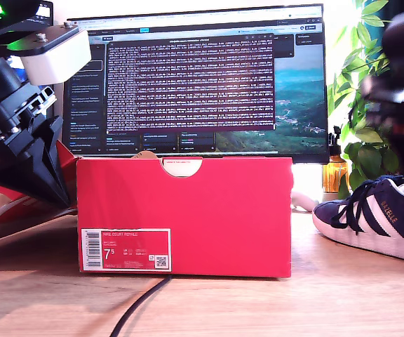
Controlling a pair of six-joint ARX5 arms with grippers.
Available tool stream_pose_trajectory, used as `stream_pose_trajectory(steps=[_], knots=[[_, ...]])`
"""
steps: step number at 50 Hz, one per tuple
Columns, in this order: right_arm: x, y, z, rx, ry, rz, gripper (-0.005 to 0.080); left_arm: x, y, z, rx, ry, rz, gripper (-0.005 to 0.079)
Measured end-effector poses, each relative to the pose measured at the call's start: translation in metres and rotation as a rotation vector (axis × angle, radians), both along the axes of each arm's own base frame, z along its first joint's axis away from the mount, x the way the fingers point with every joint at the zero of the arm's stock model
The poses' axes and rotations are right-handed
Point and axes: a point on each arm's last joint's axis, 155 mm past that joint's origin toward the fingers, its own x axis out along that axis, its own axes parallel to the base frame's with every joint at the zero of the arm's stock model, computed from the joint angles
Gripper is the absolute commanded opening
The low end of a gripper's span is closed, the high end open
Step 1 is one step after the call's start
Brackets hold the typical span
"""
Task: Pack the blue shoes by picking the first shoe and placing it inside the red shoebox, left side, then picking and rotating the second shoe and placing it in the shoebox
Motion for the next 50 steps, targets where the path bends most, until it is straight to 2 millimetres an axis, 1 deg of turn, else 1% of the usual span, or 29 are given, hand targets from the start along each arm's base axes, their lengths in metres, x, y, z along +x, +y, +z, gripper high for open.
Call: stream_pose_trajectory(steps=[5, 8, 10, 13, 14, 19, 28, 35, 37, 40, 45, 50], knots=[[-0.001, 0.000, -0.011, -0.005, 0.036, 0.002, 0.0196, 0.000, 0.000, 0.000, 0.000, 0.000, 0.000, -0.0019], [0.000, 0.000, -0.014, -0.006, 0.043, 0.005, 0.0160, 0.000, 0.000, 0.000, 0.000, 0.000, 0.000, -0.0019], [0.001, 0.000, -0.015, -0.006, 0.045, 0.005, 0.0106, 0.000, 0.000, 0.000, 0.000, 0.000, 0.000, -0.0019], [0.002, 0.001, -0.014, -0.005, 0.040, 0.007, -0.0024, 0.000, 0.000, 0.000, 0.000, 0.000, 0.000, -0.0019], [0.002, 0.001, -0.014, -0.003, 0.038, 0.007, -0.0007, 0.000, 0.000, 0.000, 0.000, 0.000, 0.000, -0.0019], [0.003, 0.004, -0.014, 0.013, 0.038, 0.006, -0.0013, 0.000, 0.000, 0.000, 0.000, 0.000, 0.000, -0.0019], [-0.001, 0.020, -0.013, 0.068, 0.062, -0.028, -0.0013, 0.000, 0.000, 0.000, 0.000, 0.000, 0.000, -0.0019], [-0.003, 0.042, -0.012, 0.104, 0.066, -0.041, -0.0013, 0.000, 0.000, 0.000, 0.000, 0.000, 0.000, -0.0019], [-0.005, 0.050, -0.011, 0.107, 0.065, -0.021, -0.0013, 0.000, 0.000, 0.000, 0.000, 0.000, 0.000, -0.0019], [-0.009, 0.059, -0.008, 0.112, 0.070, -0.036, -0.0013, 0.000, 0.000, 0.000, 0.000, 0.000, 0.000, -0.0019], [-0.013, 0.073, 0.006, 0.134, 0.059, -0.040, -0.0013, 0.000, 0.000, 0.000, 0.000, 0.000, 0.000, -0.0019], [-0.002, 0.084, 0.037, 0.171, -0.003, -0.048, -0.0013, 0.000, 0.000, 0.000, 0.000, 0.000, 0.000, -0.0019]])
